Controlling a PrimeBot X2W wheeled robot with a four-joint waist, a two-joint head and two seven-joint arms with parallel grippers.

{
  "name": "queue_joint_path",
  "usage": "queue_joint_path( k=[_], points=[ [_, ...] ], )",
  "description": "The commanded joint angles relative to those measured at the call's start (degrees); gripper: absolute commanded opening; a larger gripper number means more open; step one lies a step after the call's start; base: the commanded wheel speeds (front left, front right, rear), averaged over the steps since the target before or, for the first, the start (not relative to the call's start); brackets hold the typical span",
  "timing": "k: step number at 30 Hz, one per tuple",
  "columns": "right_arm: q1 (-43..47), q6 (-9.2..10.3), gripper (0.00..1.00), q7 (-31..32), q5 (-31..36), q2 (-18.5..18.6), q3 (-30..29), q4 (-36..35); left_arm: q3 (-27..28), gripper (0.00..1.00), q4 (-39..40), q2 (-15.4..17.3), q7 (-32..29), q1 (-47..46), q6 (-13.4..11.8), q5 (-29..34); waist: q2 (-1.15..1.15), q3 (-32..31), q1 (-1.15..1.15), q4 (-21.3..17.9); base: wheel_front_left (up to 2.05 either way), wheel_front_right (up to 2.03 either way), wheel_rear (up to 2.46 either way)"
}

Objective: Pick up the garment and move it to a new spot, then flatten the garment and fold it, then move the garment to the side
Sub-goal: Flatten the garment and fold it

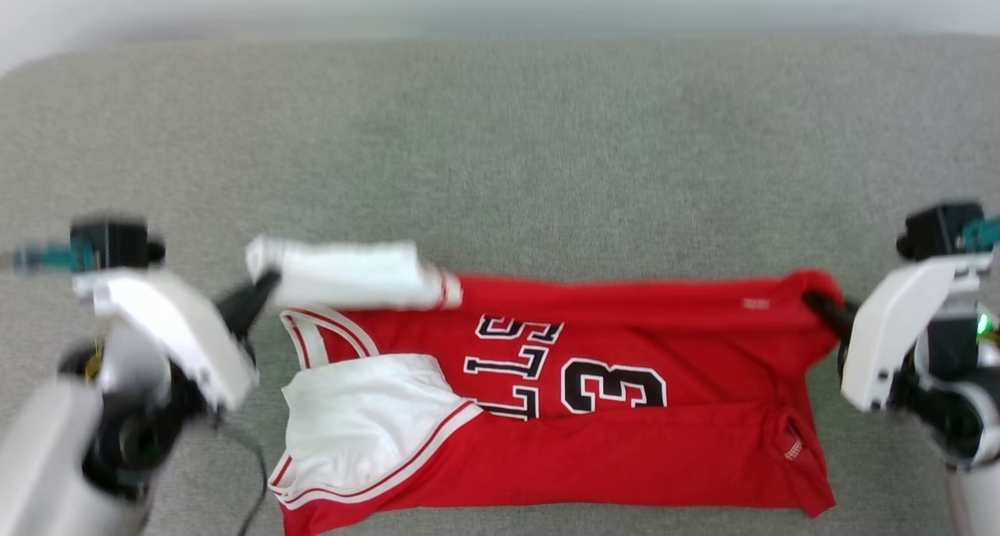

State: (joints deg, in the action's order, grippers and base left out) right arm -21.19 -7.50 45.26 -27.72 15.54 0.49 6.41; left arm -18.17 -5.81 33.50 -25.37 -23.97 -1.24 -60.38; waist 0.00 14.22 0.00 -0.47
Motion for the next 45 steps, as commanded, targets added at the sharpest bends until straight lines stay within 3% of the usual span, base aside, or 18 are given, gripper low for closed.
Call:
queue_joint_path(
  k=[1,6,7,8,9,19,26,33,39,45],
  points=[
    [3.31,0.02,0.00,-0.73,-0.06,-0.64,-0.72,-0.74,0.80,0.00,1.32,0.28,1.49,5.20,-1.25,-0.54,0.00,-2.43,0.00,0.50,0.00,0.00,0.00],
    [10.32,0.02,0.00,-1.59,-0.19,-2.09,-2.06,-2.11,0.27,0.00,3.82,-1.51,3.00,15.91,-2.24,-3.13,0.00,-3.66,0.00,0.61,0.00,0.00,0.00],
    [11.53,0.02,0.13,-1.86,-0.19,-2.55,-2.23,-2.19,-0.01,0.08,3.89,-2.00,3.44,17.14,-2.23,-3.22,0.00,-3.83,0.00,0.62,0.00,0.00,0.00],
    [12.62,0.02,0.61,-2.08,-0.13,-2.88,-2.15,-2.19,-0.23,0.52,3.77,-2.78,4.09,18.16,-2.14,-3.40,0.00,-3.94,0.00,0.59,0.00,0.00,0.00],
    [13.58,0.02,1.00,-2.55,-0.33,-3.19,-2.32,-1.81,-0.56,1.00,3.30,-3.24,4.53,19.07,-2.24,-3.40,0.00,-4.01,0.00,0.58,0.00,0.00,0.00],
    [20.74,0.02,1.00,-9.50,-0.98,-4.06,-0.52,-2.02,-0.88,1.00,-0.55,-5.94,15.90,21.79,-1.66,2.80,0.00,-7.08,0.00,-0.44,0.00,0.00,0.00],
    [22.45,0.02,1.00,-13.51,-1.70,-2.73,-2.53,-8.36,-0.86,1.00,3.01,-5.81,25.26,20.64,-5.88,11.81,0.00,-10.30,0.00,-1.27,0.00,0.00,0.00],
    [20.81,0.02,1.00,-7.90,-0.68,-1.74,-9.99,-13.09,-0.85,1.00,8.94,-5.83,32.71,19.89,-10.61,19.96,0.00,-11.19,0.00,-0.81,0.00,0.00,0.00],
    [19.89,0.02,1.00,-2.22,0.66,-1.70,-13.93,-14.32,-1.96,1.00,12.17,-6.01,35.66,18.81,-12.50,24.37,0.00,-9.96,0.00,1.11,0.00,0.00,0.00],
    [19.53,0.02,1.00,2.28,0.84,-3.51,-13.52,-12.11,-3.28,1.00,15.02,-6.60,36.79,17.67,-13.93,27.39,0.00,-7.00,0.00,4.43,0.00,0.00,0.00]
  ],
)
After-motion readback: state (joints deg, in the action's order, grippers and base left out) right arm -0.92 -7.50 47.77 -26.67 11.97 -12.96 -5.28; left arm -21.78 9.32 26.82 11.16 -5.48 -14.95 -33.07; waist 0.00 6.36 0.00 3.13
